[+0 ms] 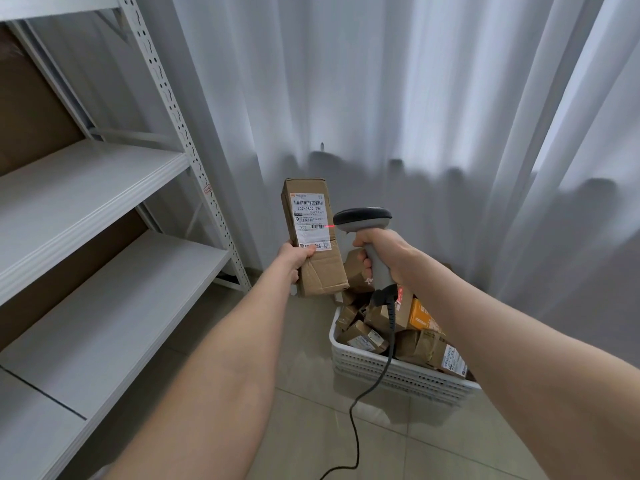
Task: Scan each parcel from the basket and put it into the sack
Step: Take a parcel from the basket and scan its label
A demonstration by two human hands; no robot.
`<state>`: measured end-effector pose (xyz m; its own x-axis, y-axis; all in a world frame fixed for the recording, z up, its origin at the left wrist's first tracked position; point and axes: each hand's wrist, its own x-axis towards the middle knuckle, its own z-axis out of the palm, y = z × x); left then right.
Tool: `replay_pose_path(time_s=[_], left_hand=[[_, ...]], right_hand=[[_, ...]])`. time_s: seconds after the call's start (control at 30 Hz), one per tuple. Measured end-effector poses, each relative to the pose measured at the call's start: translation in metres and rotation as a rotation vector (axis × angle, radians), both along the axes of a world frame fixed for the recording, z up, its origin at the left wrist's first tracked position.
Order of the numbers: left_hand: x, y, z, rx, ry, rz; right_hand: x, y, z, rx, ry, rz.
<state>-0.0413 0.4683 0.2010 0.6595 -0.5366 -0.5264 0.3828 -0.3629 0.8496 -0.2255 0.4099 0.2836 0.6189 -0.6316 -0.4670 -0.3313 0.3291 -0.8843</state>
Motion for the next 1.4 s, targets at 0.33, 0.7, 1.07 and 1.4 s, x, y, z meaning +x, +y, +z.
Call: replay_pose_path(time_s=[0.33, 0.7, 1.07, 1.4], left_hand=[[0.006, 0.009, -0.001, -0.006, 0.0, -0.006], [0.013, 0.019, 0.001, -0.013, -0.011, 0.006], [0.02, 0.026, 0.005, -0.006, -0.026, -0.002], [0.02, 0.032, 0.01, -0.022, -0.022, -0.014]], right_hand=[[0.006, 0.01, 0.0, 0.006, -0.012, 0.008], [0.02, 0.021, 0.0, 0.054, -0.043, -0.008], [0.03, 0.034, 0.01, -0.008, -0.017, 0.007], [0.029, 0.043, 0.015, -0.018, -0.007, 0.012]])
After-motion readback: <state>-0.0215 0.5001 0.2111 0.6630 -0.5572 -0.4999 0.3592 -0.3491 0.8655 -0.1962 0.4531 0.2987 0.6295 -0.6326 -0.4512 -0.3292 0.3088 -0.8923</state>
